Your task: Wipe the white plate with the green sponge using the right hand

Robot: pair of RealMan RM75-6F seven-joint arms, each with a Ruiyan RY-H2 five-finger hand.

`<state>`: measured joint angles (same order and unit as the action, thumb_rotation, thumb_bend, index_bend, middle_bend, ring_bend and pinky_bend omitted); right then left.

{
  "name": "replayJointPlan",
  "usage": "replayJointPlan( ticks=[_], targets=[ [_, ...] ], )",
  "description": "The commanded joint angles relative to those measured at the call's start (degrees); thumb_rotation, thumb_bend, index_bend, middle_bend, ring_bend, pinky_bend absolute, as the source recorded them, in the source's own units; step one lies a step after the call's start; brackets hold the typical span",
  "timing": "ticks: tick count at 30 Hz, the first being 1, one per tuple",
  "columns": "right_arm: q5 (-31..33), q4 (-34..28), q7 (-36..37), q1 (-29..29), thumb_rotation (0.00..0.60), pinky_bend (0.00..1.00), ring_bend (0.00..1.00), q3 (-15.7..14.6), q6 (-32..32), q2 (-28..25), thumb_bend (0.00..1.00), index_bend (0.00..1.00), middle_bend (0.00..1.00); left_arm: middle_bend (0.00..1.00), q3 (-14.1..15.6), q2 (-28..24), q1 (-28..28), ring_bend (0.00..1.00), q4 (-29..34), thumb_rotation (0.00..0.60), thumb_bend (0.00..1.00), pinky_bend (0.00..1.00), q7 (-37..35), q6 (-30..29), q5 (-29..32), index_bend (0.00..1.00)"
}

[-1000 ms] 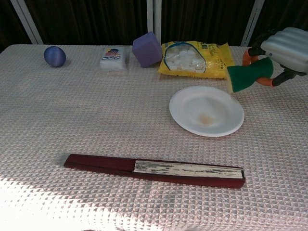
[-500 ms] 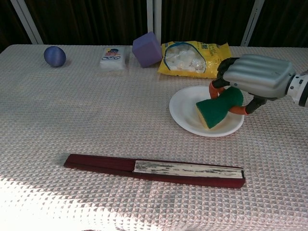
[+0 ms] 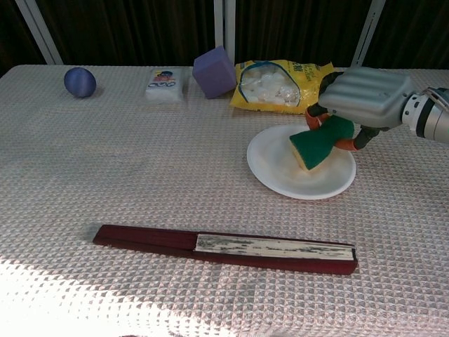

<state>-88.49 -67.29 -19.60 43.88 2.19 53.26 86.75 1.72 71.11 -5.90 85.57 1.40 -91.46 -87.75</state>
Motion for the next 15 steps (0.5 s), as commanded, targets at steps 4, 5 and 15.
replayJointPlan(
  ticks=[4, 5, 15],
  targets=[
    [-0.05, -0.86, 3.00, -1.18, 0.600, 0.18, 0.33, 0.44, 2.75, -1.55, 0.64, 0.87, 0.58, 0.15, -0.09, 0.27, 0.10, 0.09, -0.56, 0.600, 0.02, 0.13, -0.43, 0.12, -0.01, 0.25],
    [-0.78, -1.86, 4.23, -1.30, 0.600, 0.18, 0.33, 0.10, 3.30, -1.97, 0.64, 0.87, 0.58, 0.15, -0.16, 0.27, 0.16, 0.09, -0.58, 0.600, 0.02, 0.13, -0.44, 0.19, 0.05, 0.25],
    [-0.92, -3.61, 5.33, 0.48, 0.600, 0.18, 0.33, -1.27, -1.58, 0.17, 0.65, 0.87, 0.58, 0.15, -0.14, 0.33, 0.50, 0.09, -0.41, 0.600, 0.02, 0.13, -0.07, 0.64, -0.12, 0.25]
  ],
)
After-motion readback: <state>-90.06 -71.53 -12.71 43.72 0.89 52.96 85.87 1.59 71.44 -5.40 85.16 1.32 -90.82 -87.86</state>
